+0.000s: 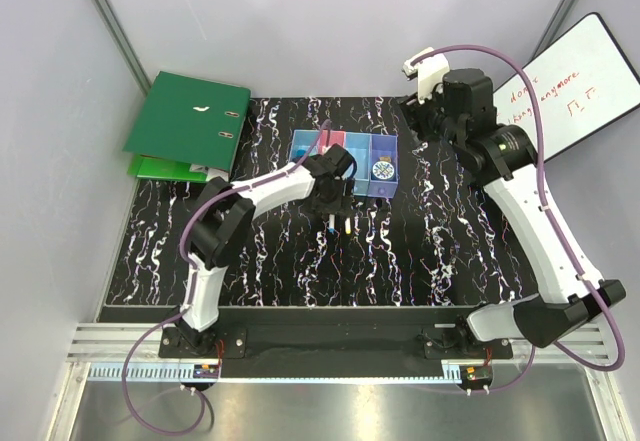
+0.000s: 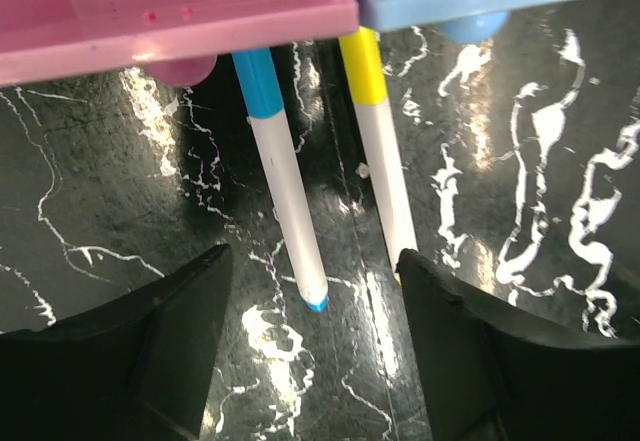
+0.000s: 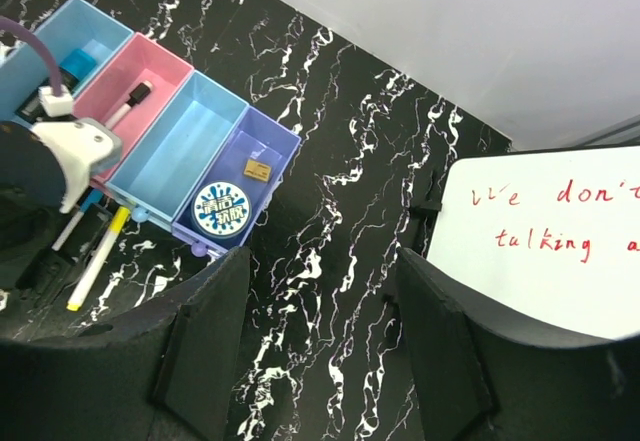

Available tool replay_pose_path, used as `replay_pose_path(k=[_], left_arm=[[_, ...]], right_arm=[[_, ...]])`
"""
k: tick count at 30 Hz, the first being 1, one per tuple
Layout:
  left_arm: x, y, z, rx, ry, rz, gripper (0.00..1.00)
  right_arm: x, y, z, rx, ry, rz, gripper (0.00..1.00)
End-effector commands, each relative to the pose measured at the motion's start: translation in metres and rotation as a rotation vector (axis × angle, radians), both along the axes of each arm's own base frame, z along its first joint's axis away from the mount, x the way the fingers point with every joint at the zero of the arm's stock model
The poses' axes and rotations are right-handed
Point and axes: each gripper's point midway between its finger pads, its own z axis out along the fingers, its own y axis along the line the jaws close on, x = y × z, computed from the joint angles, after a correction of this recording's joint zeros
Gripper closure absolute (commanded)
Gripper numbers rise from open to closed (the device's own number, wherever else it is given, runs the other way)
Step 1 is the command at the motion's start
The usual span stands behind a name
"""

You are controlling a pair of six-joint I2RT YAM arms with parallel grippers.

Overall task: Sort the stationery into containers
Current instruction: Pick up the pen from the center of the board.

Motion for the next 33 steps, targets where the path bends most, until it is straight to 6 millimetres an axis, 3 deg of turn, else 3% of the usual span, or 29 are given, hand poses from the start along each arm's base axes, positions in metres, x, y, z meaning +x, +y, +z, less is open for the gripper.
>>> replay_pose_path(k=[1,12,15,19,23,30,33], left_arm=[[0.006,-0.002,-0.010,0.038,-0.025,0.019,0.30],[0.012,0.004,-0.038,0.116,-0.016,0.018,0.41],[0.014,0.006,-0.043,0.135,-0.016,0.020,0.56],[0.014,0.006,-0.051,0.155,-0.011,0.013,0.83],[0.012,0.006,-0.055,0.166,-0.003,0.002,0.99],[0.013,0.001,-0.048,0.161,-0.021,-0.016,1.00],[0.015,-0.002,-0.030,0.134,-0.041,-0.029,1.00]], right_arm=[[-0.012,-0.001,0.030,0.073,-0.079,0.011,0.32],[-0.022,-0.004,0.044,0.116,-0.101,0.019,0.32],[-0.024,-0.004,0.047,0.126,-0.107,0.022,0.32],[-0.027,-0.005,0.051,0.135,-0.114,0.022,0.32],[-0.029,-0.006,0.057,0.147,-0.128,0.022,0.32],[-0.031,-0.006,0.063,0.161,-0.136,0.028,0.32],[-0.031,-0.008,0.063,0.157,-0.138,0.023,0.32]])
